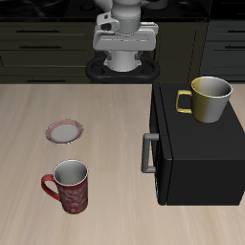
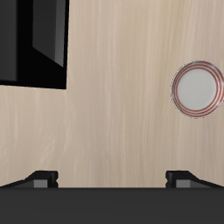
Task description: Open the microwave and place the red mug in it
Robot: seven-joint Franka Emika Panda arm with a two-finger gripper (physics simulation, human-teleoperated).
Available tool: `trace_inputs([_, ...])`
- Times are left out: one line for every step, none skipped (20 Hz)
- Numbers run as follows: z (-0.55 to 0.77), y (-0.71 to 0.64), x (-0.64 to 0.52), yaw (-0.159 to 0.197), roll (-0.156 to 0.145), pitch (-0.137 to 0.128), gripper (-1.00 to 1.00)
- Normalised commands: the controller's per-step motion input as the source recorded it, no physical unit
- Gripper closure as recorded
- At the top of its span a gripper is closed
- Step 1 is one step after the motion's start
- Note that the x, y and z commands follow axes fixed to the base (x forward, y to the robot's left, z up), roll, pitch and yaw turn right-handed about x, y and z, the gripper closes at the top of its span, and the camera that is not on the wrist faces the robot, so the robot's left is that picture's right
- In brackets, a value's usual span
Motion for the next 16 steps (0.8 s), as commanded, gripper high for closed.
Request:
trace_inputs([-0.04,-0.02,0.01,0.001,0.010,0.020,-1.00])
trace_inputs([0.00,0.16,0.02,0.008,0.224,0.056,-1.00])
trace_inputs([0.01,0.04,0.02,0.000,0.000,0.000,-1.00])
trace_inputs([0.06,-0.18,0.02,0.047,-0.137,-0.063,-1.00])
trace_inputs([0.03,0.00,0.09,0.028,0.082,0.033,-1.00])
trace_inputs([0.03,-0.18,0.09,-0.060,0.012,0.099,-1.00])
trace_inputs([0.11,-0.03,0.13,0.075,0.051,-0.057,-1.00])
trace_inputs([0.03,-0.16,0.21,0.032,-0.005,0.017,-1.00])
trace_inputs([0.08,-0.13,0.15,-0.042,0.016,0.040,-1.00])
trace_inputs([0.08,-0.14,0.11,0.049,-0.018,-0.021,-1.00])
trace_inputs([0.12,-0.28,0.22,0.019,-0.090,-0.030,-1.00])
trace_inputs([0.04,-0.16,0.21,0.027,0.016,0.041,-1.00])
trace_inputs([0.10,-0.25,0.25,-0.019,-0.080,0.008,-1.00])
trace_inputs([0.06,-0.10,0.21,0.012,-0.017,0.009,-1.00])
trace_inputs([0.06,-0.21,0.23,0.027,-0.046,0.004,-1.00])
trace_inputs([0.06,-0.17,0.25,-0.026,-0.079,0.010,-1.00])
